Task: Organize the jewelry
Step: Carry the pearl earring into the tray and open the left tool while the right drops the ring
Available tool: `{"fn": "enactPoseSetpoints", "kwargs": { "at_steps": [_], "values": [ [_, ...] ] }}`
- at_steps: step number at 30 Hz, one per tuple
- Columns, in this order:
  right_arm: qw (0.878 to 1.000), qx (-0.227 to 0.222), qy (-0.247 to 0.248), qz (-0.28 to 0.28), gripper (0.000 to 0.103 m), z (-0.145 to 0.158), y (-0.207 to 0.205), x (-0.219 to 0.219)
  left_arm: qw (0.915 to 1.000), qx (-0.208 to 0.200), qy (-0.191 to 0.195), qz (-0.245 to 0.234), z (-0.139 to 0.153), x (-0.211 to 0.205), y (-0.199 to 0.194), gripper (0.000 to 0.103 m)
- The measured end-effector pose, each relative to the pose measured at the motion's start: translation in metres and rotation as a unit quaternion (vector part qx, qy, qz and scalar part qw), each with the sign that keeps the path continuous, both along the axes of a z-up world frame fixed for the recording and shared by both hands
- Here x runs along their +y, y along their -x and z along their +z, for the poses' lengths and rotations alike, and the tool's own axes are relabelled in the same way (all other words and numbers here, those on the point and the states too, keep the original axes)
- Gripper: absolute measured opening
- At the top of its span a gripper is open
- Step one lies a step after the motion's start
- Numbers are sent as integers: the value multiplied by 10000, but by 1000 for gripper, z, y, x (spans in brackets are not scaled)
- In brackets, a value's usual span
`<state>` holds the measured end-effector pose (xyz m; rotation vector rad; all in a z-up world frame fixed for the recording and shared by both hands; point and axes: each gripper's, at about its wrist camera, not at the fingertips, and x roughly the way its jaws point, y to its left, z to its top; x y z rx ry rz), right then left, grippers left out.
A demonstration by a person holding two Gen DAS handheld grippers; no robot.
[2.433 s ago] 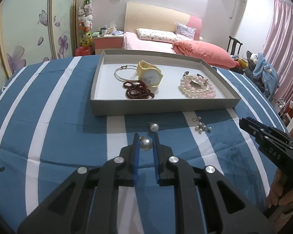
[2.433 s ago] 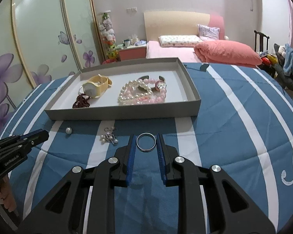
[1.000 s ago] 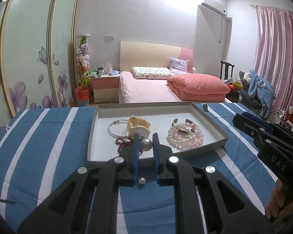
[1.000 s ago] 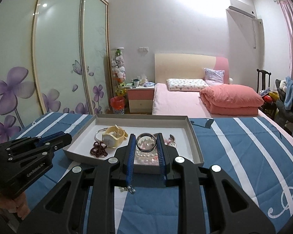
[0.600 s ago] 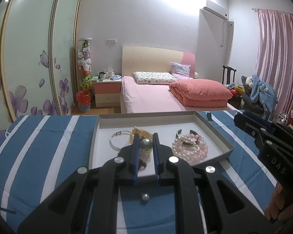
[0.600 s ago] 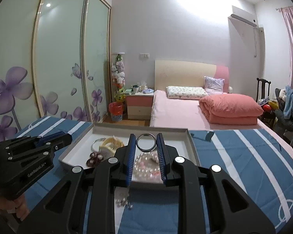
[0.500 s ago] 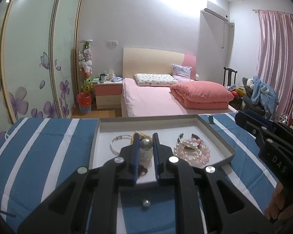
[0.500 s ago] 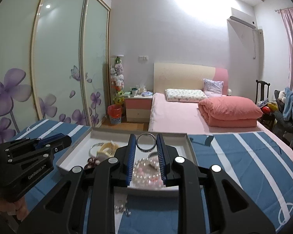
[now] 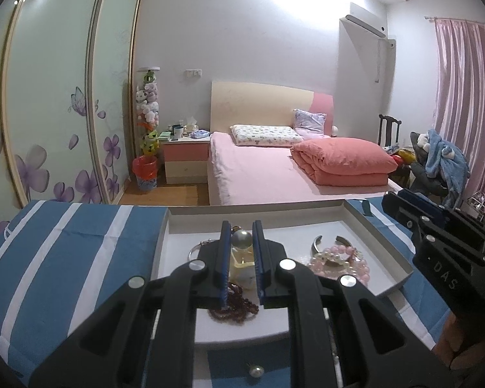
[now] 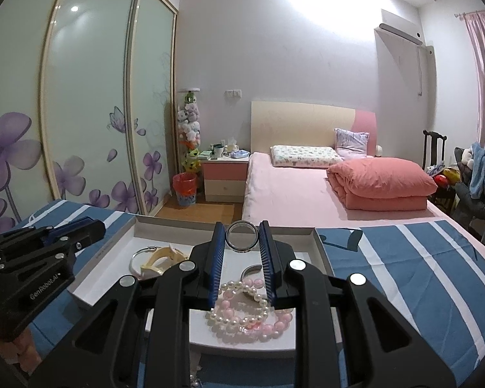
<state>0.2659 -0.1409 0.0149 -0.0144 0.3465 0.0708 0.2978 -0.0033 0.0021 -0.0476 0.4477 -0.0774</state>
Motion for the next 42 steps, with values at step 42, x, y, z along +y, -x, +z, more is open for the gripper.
{"fn": "enactPoseSetpoints", "kwargs": {
  "at_steps": [42],
  "values": [
    [9988, 340, -344, 6, 43, -17, -30, -12, 9990, 420, 21, -119, -28, -12, -35, 14]
  ]
}}
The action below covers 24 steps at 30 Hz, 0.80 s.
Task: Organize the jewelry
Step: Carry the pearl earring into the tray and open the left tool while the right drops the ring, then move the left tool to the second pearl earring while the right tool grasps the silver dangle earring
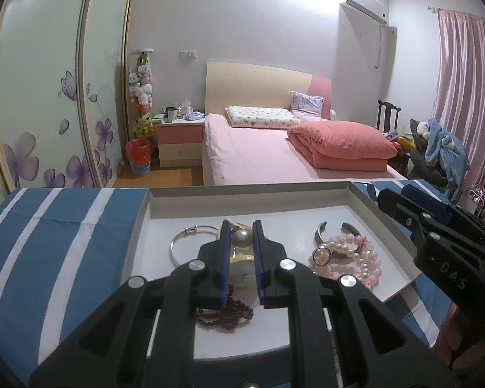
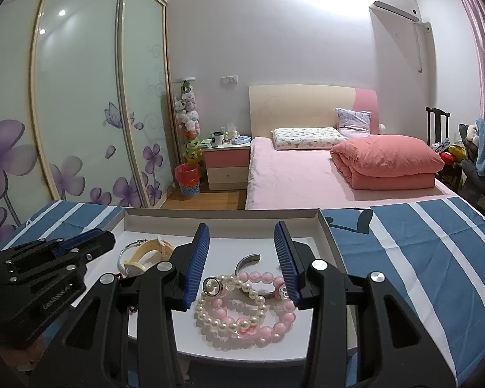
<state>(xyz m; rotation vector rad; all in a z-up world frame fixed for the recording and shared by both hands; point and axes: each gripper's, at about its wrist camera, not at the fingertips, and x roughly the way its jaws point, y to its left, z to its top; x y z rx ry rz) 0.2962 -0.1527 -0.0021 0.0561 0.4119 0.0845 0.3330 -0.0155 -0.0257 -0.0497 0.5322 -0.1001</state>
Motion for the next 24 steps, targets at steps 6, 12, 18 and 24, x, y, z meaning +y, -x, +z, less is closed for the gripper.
{"fn": "enactPoseSetpoints", "kwargs": {
  "at_steps": [6, 12, 18, 24],
  "values": [
    [10000, 22, 11, 9, 43, -2, 0, -2, 9999, 109, 79, 57, -5, 4, -6, 23],
    [10000, 22, 37, 26, 43, -3, 0, -1, 9998, 91, 125, 121, -3, 8, -5, 23],
    [10000, 43, 46, 27, 43, -4, 1, -1, 9998, 95, 132, 139, -1, 10, -1, 23],
    [9995, 282, 72, 153, 43, -7, 15, -1, 9998, 135, 88, 95, 4, 18, 21, 23]
  ]
}}
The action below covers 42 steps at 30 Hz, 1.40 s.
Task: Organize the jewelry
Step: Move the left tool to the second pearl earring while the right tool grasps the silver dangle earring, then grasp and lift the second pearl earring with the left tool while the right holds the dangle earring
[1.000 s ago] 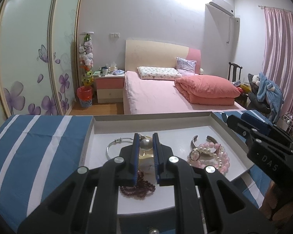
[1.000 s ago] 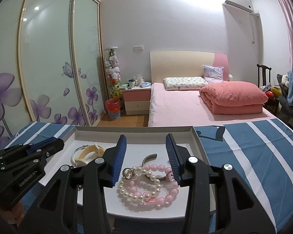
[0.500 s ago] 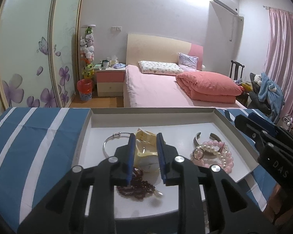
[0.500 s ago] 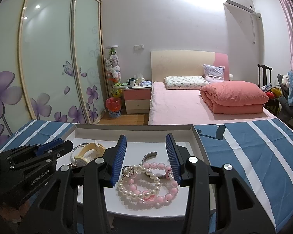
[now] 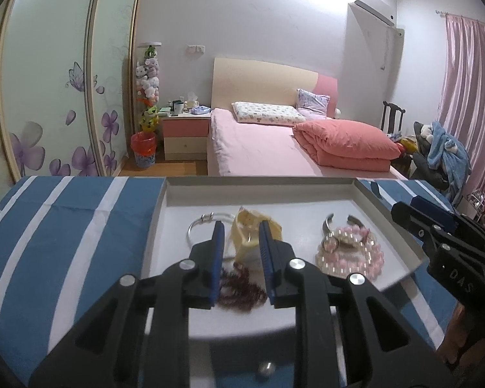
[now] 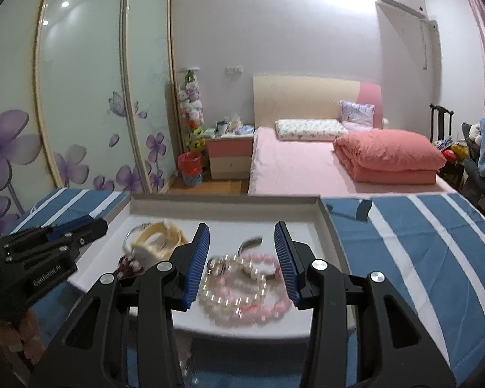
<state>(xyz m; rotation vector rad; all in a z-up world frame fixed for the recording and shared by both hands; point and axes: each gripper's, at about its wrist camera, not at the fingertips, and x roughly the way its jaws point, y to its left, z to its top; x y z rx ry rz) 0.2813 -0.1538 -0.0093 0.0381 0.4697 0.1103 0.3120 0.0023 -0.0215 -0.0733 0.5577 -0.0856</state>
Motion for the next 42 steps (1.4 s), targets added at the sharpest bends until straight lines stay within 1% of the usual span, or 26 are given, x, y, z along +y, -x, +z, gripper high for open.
{"fn": "enactPoseSetpoints", "kwargs": {
  "at_steps": [6, 11, 15, 19, 21, 23, 25, 26, 28, 30, 32, 38, 42],
  "values": [
    [9970, 613, 58, 463, 43, -16, 26, 8, 9995, 241, -64, -189, -6, 11, 34, 31],
    [9873, 1304, 237, 875, 43, -38, 41, 20, 9983, 543, -8, -213, -14, 24, 51, 37],
    [9801, 1704, 316, 968, 43, -49, 37, 30, 9972, 726, 80, -165, -20, 31, 58, 41],
    [9743, 1997, 376, 968, 43, -57, 28, 39, 9971, 750, 67, -143, -23, 35, 66, 45],
    [9723, 2091, 443, 946, 44, -59, 24, 42, 9970, 758, 78, -146, -23, 35, 67, 46],
    [9727, 2049, 619, 902, 43, -60, 23, 46, 9968, 777, 82, -148, -23, 36, 67, 47],
    [9729, 2036, 614, 904, 24, -60, 24, 47, 9966, 807, 81, -167, -23, 36, 67, 47],
    [9726, 2030, 649, 925, 11, -60, 24, 47, 9964, 821, 74, -177, -23, 35, 67, 47],
    [9720, 2015, 803, 906, 9, -59, 29, 48, 9961, 856, 48, -219, -25, 32, 68, 47],
    [9727, 1990, 824, 868, 9, -59, 33, 46, 9955, 906, 22, -286, -26, 29, 68, 47],
    [9741, 2020, 693, 749, 9, -60, 35, 37, 9944, 992, 5, -371, -28, 24, 67, 47],
    [9779, 2074, 268, 68, 8, -58, 43, -6, 9896, 1292, -118, -625, -39, 4, 62, 47],
    [9797, 1986, -84, -264, 8, -54, 50, -34, 9869, 1429, -185, -723, -44, -9, 56, 47]
  ]
}}
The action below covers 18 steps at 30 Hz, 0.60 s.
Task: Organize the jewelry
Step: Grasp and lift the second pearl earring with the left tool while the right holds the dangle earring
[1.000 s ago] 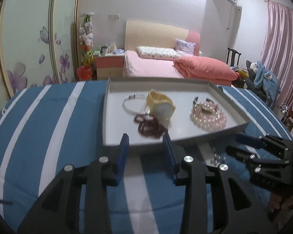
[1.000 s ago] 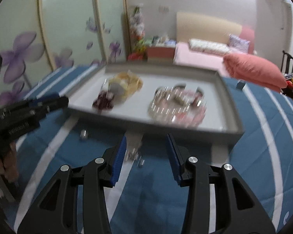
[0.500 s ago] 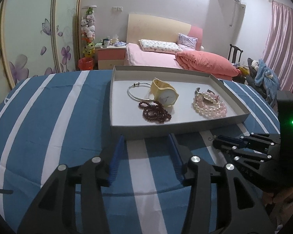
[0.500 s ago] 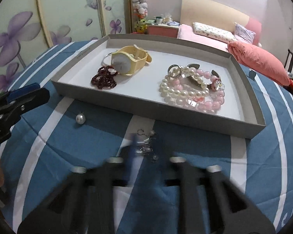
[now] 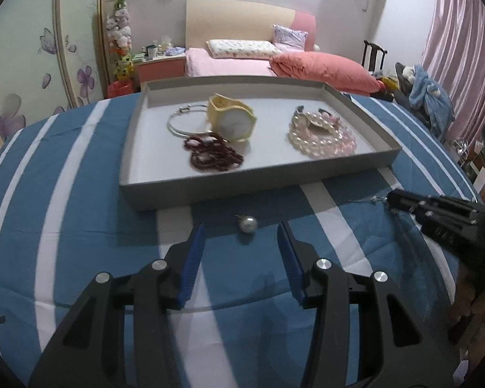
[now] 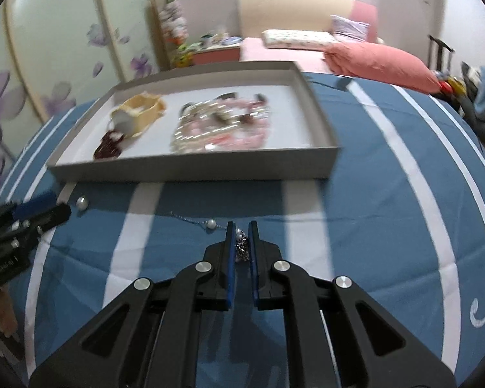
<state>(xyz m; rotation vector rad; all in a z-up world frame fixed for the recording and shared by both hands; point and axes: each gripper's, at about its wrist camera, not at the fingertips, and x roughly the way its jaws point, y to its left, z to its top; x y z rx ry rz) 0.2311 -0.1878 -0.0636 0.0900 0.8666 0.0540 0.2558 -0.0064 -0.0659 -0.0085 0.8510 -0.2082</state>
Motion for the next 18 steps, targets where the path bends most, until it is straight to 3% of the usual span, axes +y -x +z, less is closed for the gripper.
{"fn": "enactPoseSetpoints", "kwargs": {
  "at_steps": [6, 15, 18],
  "values": [
    [9995, -177, -198, -148, 8, 7, 6, -14, 9998, 125, -156, -31, -7, -17, -9, 43],
    [9991, -170, -379, -75, 8, 4, 2, -13, 9994, 211, -221, 171, -13, -19, -19, 27],
    [9990, -204, -396, -56, 8, 6, 4, -12, 9993, 220, -203, 242, -13, -18, -22, 15]
  ]
}}
